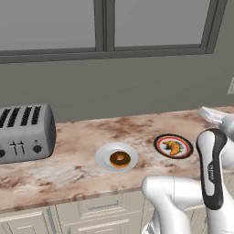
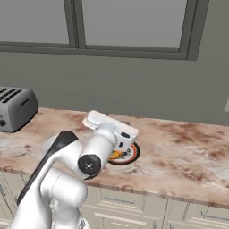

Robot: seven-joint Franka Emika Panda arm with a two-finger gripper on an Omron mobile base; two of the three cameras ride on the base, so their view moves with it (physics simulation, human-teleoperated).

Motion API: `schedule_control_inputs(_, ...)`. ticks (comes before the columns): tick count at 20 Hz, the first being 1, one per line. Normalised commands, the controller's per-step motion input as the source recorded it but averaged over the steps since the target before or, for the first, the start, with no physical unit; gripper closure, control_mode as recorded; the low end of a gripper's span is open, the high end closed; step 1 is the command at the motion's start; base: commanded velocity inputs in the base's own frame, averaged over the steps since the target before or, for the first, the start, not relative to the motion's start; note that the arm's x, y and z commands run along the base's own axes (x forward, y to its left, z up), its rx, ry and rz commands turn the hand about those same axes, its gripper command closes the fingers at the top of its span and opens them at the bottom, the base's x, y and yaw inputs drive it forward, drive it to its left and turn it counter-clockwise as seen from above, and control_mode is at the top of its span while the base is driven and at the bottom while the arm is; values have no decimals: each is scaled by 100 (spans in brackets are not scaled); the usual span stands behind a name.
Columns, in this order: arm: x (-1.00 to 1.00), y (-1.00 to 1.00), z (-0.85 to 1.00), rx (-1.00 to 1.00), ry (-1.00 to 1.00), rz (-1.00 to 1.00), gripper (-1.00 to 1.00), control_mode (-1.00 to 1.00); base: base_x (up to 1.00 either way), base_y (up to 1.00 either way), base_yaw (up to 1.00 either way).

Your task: Place the pastries on the plates.

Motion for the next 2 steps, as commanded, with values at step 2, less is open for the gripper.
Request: schedule_control_inputs(2,-48,-28,77,1,-16,0,-100,-100,0,0,0)
